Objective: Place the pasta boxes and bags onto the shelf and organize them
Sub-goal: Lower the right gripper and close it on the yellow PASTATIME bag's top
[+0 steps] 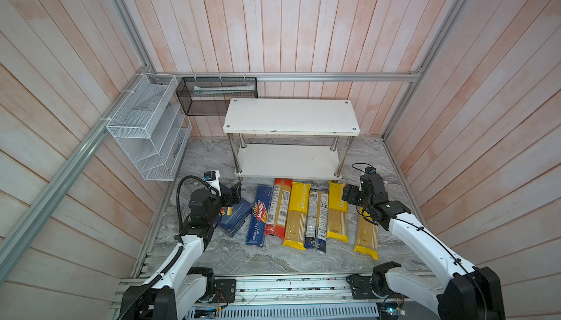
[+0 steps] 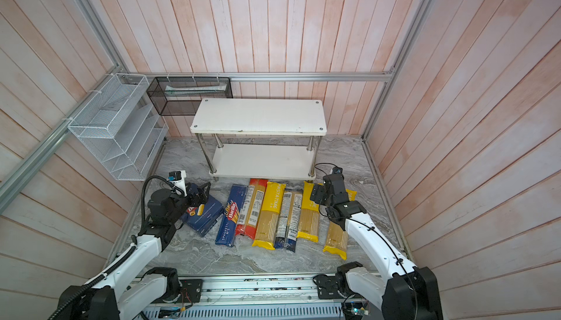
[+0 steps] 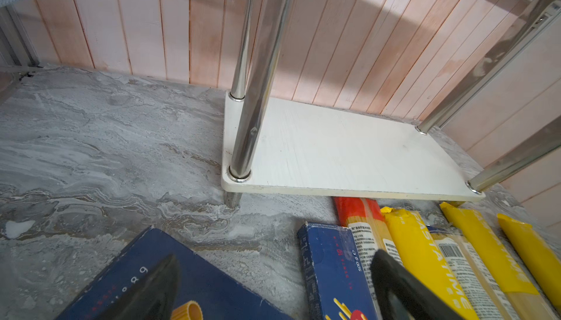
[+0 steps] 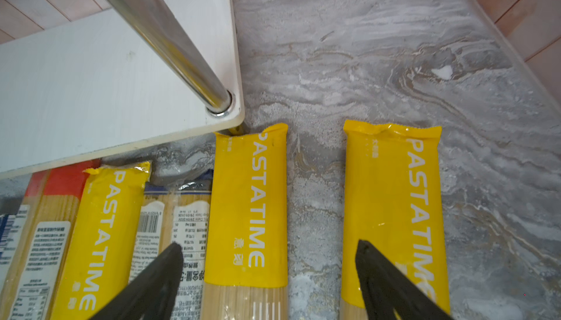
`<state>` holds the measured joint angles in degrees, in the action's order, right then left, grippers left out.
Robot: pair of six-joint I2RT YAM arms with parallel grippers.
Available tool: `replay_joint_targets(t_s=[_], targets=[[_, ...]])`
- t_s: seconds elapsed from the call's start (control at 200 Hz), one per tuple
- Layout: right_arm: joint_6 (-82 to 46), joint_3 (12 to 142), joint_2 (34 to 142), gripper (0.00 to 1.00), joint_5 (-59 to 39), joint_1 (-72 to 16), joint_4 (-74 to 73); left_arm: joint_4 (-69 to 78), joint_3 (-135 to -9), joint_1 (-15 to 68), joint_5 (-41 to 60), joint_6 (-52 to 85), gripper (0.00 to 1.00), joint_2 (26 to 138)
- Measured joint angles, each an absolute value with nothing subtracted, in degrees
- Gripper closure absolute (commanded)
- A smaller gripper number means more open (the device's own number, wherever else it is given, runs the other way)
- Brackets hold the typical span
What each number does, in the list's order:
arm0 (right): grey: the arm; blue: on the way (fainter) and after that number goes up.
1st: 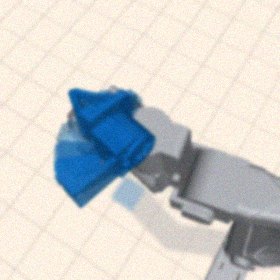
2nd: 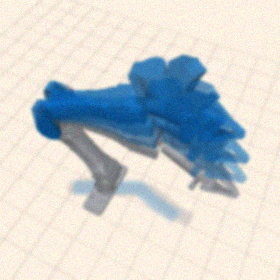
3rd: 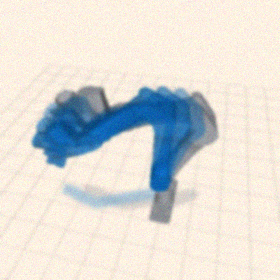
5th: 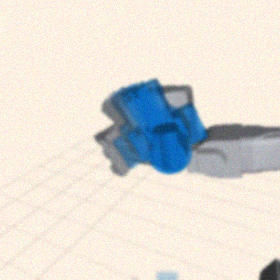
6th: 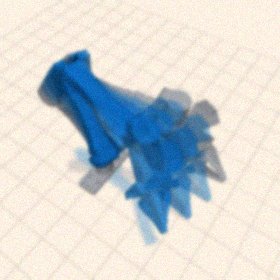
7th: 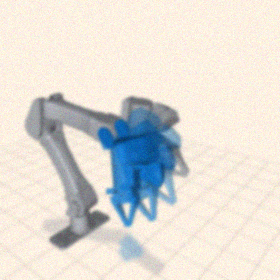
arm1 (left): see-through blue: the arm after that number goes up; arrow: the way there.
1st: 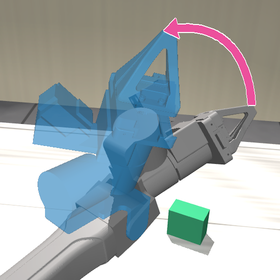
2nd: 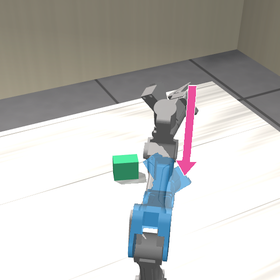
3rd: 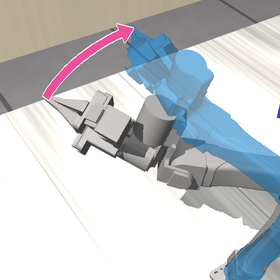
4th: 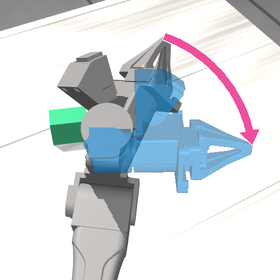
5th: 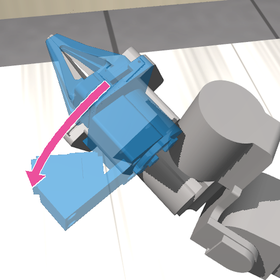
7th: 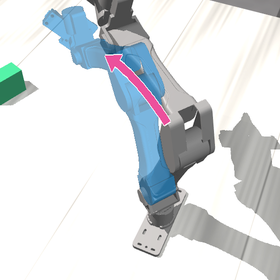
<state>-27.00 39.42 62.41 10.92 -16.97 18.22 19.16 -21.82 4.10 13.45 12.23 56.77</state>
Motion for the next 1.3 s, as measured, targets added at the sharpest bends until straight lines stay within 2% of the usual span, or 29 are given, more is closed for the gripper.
replay_joint_targets(t_s=[0.62,0.99,1.3], targets=[[-29.17,36.23,70.91,0.07,1.58,-17.72,18.04,22.24,-20.45,4.1,15.64,11.11,0.0,58.11],[-29.08,37.26,77.89,0.07,1.41,-20.12,18.0,22.48,-20.45,4.1,17.74,10.52,0.0,60.53],[-29.19,37.21,79.55,0.07,1.39,-21.34,15.4,22.5,-20.45,4.1,18.15,10.5,0.0,60.51]])
